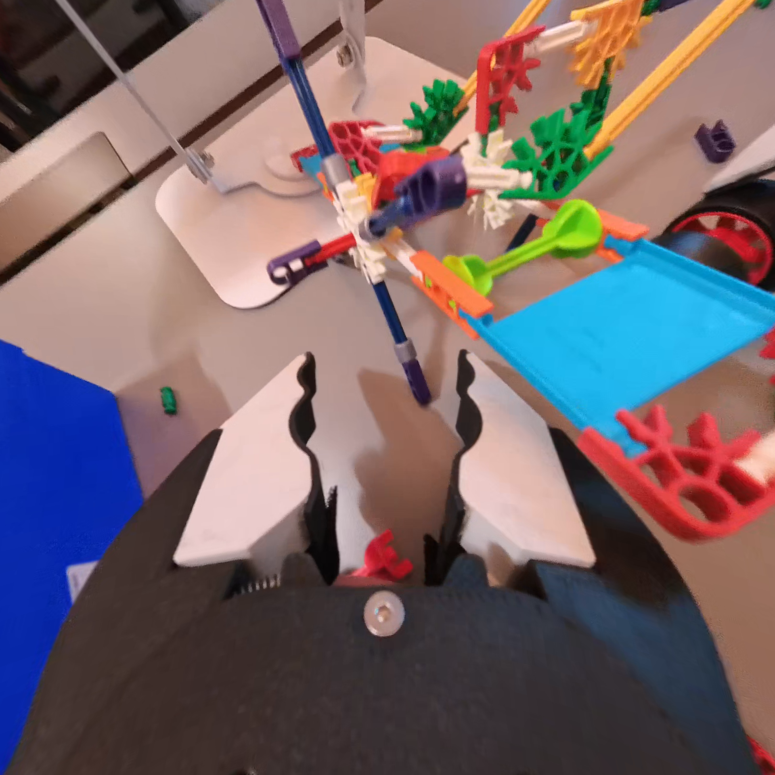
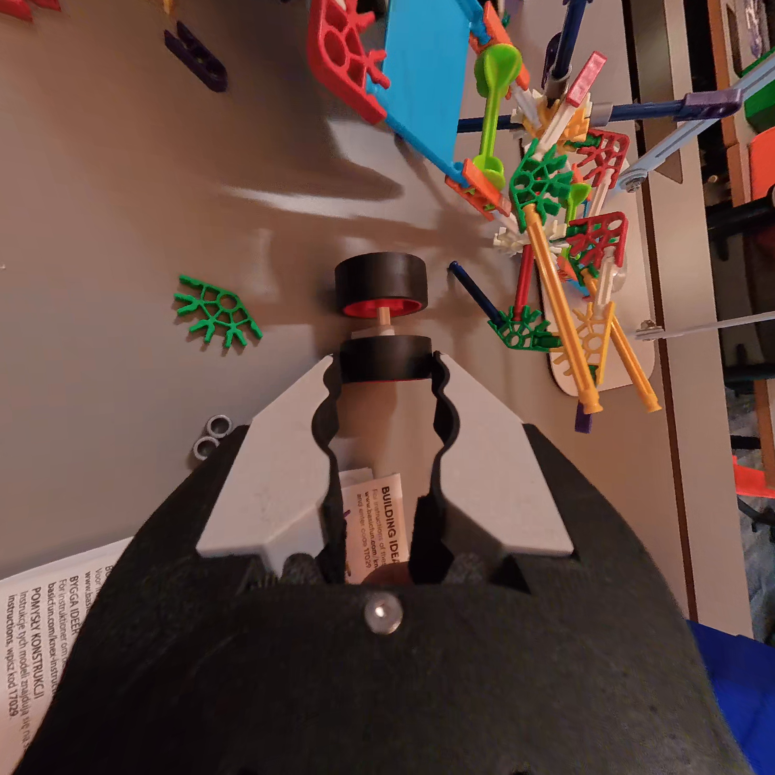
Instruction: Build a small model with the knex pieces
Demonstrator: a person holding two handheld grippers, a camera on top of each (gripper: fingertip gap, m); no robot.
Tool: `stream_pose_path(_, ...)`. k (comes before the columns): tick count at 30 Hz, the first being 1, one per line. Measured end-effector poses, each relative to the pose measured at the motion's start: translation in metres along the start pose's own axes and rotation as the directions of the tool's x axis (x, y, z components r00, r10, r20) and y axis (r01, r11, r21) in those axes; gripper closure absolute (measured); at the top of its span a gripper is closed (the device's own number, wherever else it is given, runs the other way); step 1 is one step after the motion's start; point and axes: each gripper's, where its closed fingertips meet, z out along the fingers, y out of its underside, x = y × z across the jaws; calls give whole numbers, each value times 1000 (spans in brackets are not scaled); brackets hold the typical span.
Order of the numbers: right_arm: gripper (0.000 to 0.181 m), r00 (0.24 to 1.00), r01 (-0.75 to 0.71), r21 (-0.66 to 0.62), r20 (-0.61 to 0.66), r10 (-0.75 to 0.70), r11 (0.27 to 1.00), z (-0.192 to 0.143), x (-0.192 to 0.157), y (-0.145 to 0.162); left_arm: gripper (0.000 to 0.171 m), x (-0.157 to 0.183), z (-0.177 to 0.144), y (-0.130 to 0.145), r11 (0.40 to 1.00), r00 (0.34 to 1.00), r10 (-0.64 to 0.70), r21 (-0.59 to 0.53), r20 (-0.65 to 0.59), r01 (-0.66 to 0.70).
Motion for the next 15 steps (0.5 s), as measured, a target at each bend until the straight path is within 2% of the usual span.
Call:
stream_pose_path(5, 141, 1000, 0, 19, -1, 0, 1000, -1, -1, 0, 125, -4, 17, -13, 995, 995, 94, 31, 18, -94)
stream_pose_path(8, 141, 1000, 9, 27, -8, -9, 1000, -1, -2, -2, 158, 0, 21, -18, 992, 993, 118, 50, -5, -118)
stream_pose_path(15, 139, 997, 83, 67, -15, -82, 994, -2, -11, -10, 168, 4, 19, -32, 994, 997, 69, 93, -34, -65)
